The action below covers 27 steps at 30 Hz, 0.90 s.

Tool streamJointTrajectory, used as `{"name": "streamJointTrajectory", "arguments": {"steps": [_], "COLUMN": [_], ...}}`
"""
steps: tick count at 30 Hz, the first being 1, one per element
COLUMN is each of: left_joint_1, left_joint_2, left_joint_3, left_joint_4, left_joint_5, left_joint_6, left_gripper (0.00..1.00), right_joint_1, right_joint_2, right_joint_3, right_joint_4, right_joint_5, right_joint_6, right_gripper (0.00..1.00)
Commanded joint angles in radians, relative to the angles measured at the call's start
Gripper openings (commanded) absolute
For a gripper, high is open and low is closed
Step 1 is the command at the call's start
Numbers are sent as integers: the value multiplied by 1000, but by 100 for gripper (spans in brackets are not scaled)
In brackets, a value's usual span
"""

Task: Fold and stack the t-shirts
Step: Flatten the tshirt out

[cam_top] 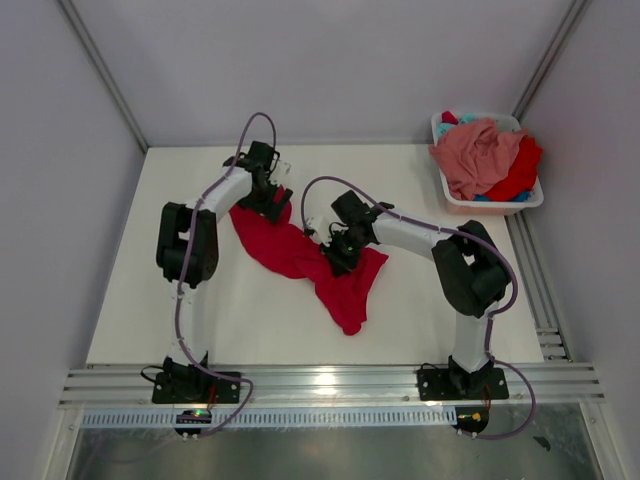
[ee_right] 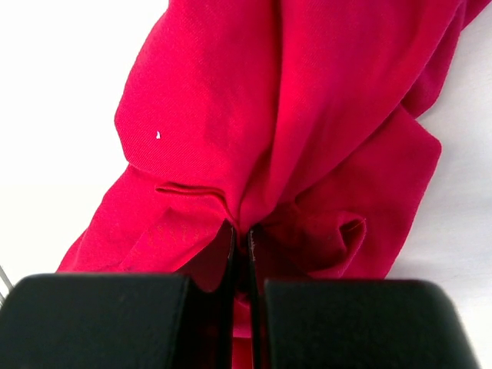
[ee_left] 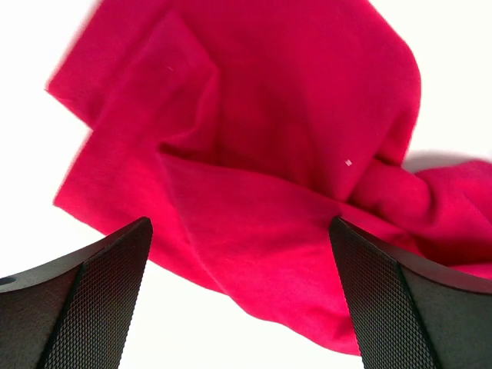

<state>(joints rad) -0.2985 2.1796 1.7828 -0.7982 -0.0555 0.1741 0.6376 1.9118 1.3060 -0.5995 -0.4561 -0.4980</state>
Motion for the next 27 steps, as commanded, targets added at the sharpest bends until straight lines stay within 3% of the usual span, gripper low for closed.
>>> {"name": "streamJointTrajectory", "arguments": {"steps": [1,12,20,23,24,25,26,27], "left_joint_1": [6,6,6,6,4,5,6,6], "left_joint_2": [23,129,138,135,129,126,123,121], "left_joint_3": [73,201,182,176,172,168,159,156], "left_joint_4": [37,28,44,45,47,53,54,59], "left_joint_5": [-52,-67,-80,-81,-81,-78,-83,-84], "left_joint_6": [25,44,41,42,42,42,42,41], "left_gripper": [99,99,97,84,69,62,38,23], "right_joint_1": [2,2,1,2,2,2,2,2], "right_joint_2": [-43,-33,-30,-28,-28,-28,-28,-27], "right_joint_3": [2,6,7,7,7,7,9,7], "right_joint_4": [-10,-14,-17,-19,-19,-19,-20,-20], "right_joint_5": [-19,-23,-26,-27,-29,-29,-32,-30], "right_joint_6": [1,1,-1,-1,-1,-1,-1,-1], "right_gripper": [3,3,3,3,3,3,3,3]}}
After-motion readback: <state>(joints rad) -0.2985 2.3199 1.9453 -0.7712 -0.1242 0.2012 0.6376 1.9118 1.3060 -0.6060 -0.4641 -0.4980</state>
